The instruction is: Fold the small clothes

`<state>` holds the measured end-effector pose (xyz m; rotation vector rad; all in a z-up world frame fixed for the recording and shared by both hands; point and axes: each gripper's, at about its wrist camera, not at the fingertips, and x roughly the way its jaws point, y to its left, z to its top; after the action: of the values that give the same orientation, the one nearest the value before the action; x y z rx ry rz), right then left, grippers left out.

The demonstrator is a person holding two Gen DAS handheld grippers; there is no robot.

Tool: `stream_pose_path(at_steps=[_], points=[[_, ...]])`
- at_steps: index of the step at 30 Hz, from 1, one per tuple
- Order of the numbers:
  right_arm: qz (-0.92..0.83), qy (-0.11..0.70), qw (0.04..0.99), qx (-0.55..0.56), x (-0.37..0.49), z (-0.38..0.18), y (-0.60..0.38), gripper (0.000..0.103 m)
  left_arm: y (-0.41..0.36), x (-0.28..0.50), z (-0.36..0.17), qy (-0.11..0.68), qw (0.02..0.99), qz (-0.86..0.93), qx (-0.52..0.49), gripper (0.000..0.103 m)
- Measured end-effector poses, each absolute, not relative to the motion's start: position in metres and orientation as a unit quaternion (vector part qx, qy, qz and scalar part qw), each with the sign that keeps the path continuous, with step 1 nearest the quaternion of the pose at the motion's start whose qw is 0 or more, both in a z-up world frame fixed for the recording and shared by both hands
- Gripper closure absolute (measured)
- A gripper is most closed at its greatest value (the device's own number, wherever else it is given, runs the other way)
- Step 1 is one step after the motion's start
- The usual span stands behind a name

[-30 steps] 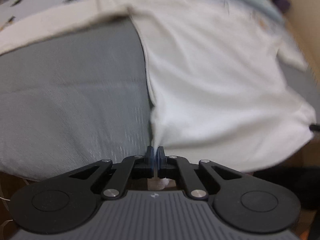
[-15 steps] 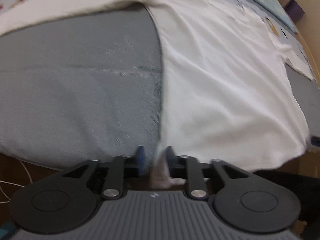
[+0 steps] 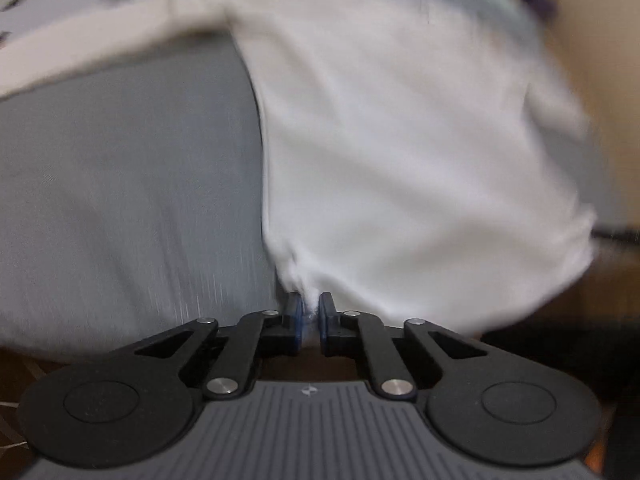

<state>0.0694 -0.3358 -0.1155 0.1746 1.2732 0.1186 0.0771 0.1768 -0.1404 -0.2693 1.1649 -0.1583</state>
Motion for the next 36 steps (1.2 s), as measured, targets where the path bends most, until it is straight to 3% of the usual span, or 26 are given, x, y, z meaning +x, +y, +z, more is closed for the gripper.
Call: stream_pose_path(at_steps=[4, 8, 15, 19, 22, 26, 30, 32, 34, 36], points=[[0.039, 0.495, 0.839, 0.222, 0.076, -0.084, -0.371, 0.103, 0.190, 0.089, -0.150, 0.560, 0.821, -0.010, -0.116, 0.096], [0.012, 0.555, 0.814, 0.168, 0.090, -0.116, -0.355, 0.102, 0.176, 0.094, -0.161, 0.582, 0.809, -0.007, -0.078, 0.096], [0.010, 0.572, 0.808, 0.144, 0.093, -0.115, -0.342, 0.102, 0.197, 0.077, -0.139, 0.569, 0.814, -0.028, -0.112, 0.096], [0.099, 0.533, 0.794, 0.275, 0.066, -0.078, -0.371, 0.102, 0.222, 0.059, -0.106, 0.515, 0.831, -0.070, -0.198, 0.096], [0.134, 0.497, 0.785, 0.346, 0.059, -0.067, -0.393, 0.102, 0.220, 0.073, -0.129, 0.561, 0.811, -0.033, -0.164, 0.096], [0.028, 0.585, 0.777, 0.230, 0.073, -0.107, -0.380, 0.102, 0.195, 0.083, -0.152, 0.606, 0.789, -0.035, -0.092, 0.096], [0.018, 0.579, 0.798, 0.164, 0.082, -0.117, -0.356, 0.101, 0.191, 0.082, -0.153, 0.611, 0.786, -0.031, -0.086, 0.095], [0.020, 0.575, 0.801, 0.165, 0.084, -0.117, -0.354, 0.100, 0.193, 0.080, -0.155, 0.614, 0.784, -0.033, -0.090, 0.085], [0.022, 0.587, 0.791, 0.167, 0.084, -0.120, -0.353, 0.091, 0.196, 0.078, -0.158, 0.619, 0.779, -0.029, -0.094, 0.077], [0.025, 0.603, 0.780, 0.165, 0.085, -0.128, -0.354, 0.083, 0.194, 0.075, -0.165, 0.627, 0.773, -0.030, -0.091, 0.075]])
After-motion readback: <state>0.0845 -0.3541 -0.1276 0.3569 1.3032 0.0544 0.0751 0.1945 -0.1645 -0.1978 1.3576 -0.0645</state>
